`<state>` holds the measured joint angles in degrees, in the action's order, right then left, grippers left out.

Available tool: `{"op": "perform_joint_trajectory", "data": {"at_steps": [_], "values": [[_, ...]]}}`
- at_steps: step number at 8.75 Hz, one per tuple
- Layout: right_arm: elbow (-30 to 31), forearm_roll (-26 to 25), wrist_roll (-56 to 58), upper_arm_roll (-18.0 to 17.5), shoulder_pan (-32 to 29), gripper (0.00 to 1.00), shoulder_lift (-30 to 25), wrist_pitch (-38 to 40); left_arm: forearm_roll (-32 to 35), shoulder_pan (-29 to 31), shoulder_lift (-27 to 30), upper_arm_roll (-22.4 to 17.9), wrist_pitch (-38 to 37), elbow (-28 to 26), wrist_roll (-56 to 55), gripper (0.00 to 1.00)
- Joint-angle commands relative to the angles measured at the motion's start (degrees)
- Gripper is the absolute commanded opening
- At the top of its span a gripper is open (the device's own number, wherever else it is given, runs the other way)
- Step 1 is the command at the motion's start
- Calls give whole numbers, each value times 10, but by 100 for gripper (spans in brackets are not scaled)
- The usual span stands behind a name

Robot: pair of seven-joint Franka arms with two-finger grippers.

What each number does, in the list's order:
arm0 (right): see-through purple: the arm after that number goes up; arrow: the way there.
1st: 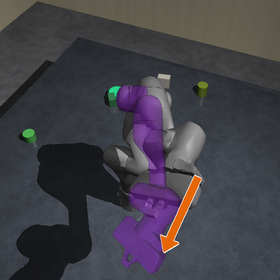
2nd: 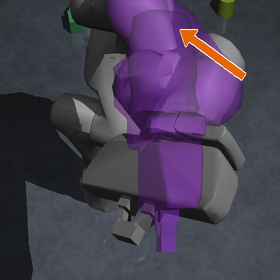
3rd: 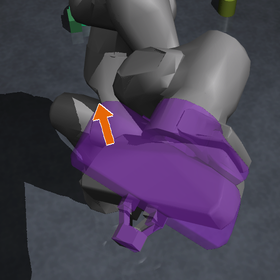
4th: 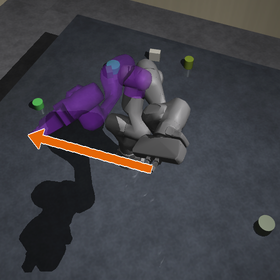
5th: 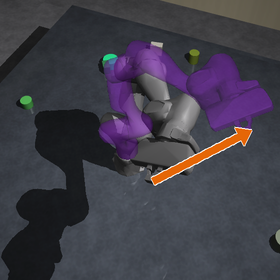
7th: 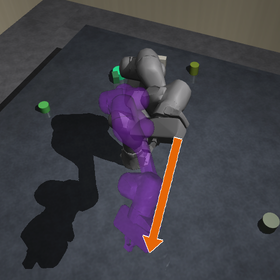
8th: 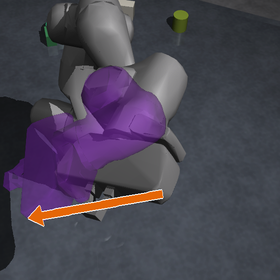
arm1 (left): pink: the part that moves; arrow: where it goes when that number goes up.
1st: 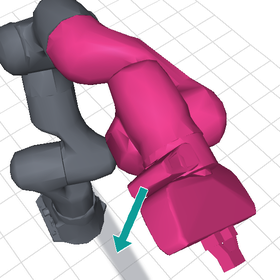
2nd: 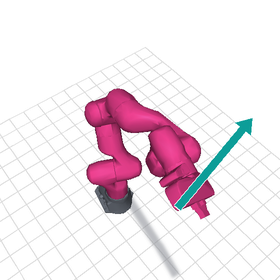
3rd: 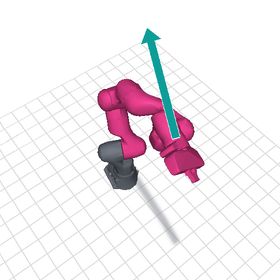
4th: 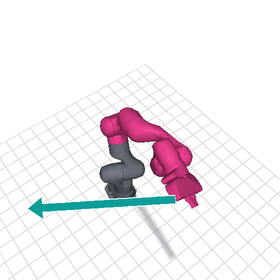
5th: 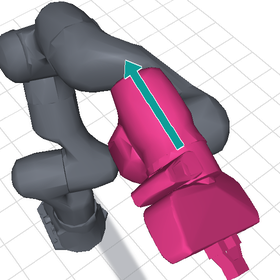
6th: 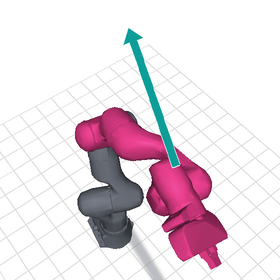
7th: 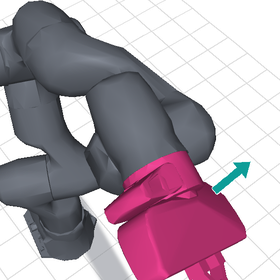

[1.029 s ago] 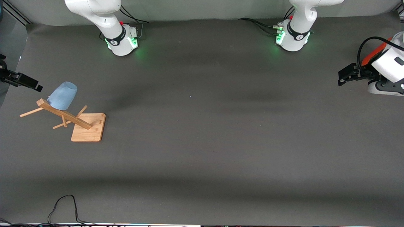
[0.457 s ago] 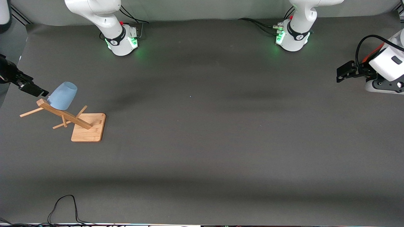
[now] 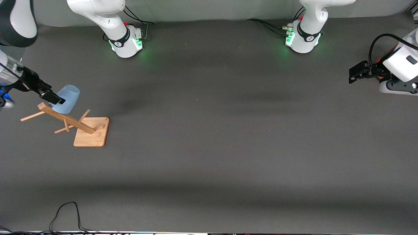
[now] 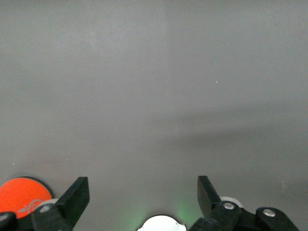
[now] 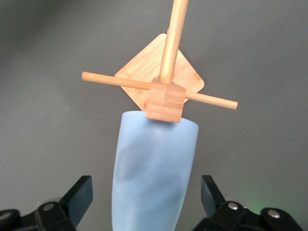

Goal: Rotate and upright cup with both arms
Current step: 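Grasp the blue cup and pull it off the stand peg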

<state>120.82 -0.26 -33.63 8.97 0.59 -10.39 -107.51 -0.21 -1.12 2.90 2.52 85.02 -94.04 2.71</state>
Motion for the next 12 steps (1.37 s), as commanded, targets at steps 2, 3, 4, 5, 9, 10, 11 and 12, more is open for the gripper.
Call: {"op": "perform_joint_trajectory", "data": {"at_steps": [2,3,4,5,9,10,11,12], "values": [[49,5,-13,3,1,100,-11,-60,-5,1,10,0,-9,-1,-6,100],[49,5,-13,3,0,100,-3,-68,-6,1,10,0,-11,3,-6,100],[49,5,-13,3,0,100,5,-69,-6,1,11,0,-14,3,-6,100],[49,5,-13,3,-1,100,5,-69,-6,2,11,-1,-15,4,-5,100],[47,5,-10,3,-1,60,5,-69,-6,2,11,-1,-14,5,-4,100],[46,5,-10,3,0,60,3,-67,-6,2,11,-1,-15,6,-2,100],[43,5,-12,3,1,60,-6,-56,-6,2,11,-1,-18,9,-1,100],[36,5,-13,2,2,60,-22,-28,-6,2,11,-1,-19,9,0,100]]}}
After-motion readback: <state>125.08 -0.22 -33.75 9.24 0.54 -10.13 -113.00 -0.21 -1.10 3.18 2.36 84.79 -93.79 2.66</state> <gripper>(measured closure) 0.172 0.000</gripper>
